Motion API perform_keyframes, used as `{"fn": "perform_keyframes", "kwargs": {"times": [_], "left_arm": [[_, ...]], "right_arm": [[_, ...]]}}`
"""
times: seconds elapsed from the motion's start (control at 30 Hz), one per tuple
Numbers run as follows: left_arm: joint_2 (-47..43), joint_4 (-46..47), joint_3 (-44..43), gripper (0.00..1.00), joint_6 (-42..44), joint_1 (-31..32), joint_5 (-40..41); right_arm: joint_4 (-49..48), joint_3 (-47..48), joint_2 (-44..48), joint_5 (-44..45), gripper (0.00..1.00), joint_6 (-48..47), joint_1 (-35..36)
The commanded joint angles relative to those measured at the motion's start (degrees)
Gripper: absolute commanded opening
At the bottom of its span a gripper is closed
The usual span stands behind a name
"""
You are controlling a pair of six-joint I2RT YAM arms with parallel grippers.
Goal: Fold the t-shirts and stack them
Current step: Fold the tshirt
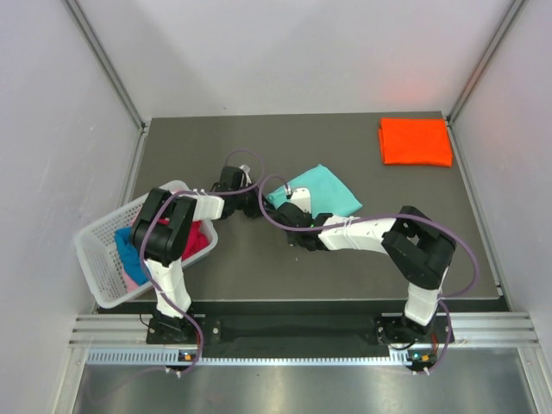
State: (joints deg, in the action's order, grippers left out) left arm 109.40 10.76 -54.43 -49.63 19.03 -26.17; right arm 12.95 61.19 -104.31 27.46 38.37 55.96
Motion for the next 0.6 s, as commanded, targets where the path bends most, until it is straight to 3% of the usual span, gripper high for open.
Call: {"fn": "perform_keyframes", "kwargs": {"times": [0.0,0.57], "left_arm": [[0.2,-2.6,-1.1,0.0,1.5,-0.2,5.2],[0.5,-8.1,-3.0,0.0,3.4,-0.2,9.1]], "right_arm": [[4.6,1.6,3.0,0.8,0.0,-0.9,-0.2],[5.5,-1.3,4.6,1.3,0.0,-0.4,-0.2]]}}
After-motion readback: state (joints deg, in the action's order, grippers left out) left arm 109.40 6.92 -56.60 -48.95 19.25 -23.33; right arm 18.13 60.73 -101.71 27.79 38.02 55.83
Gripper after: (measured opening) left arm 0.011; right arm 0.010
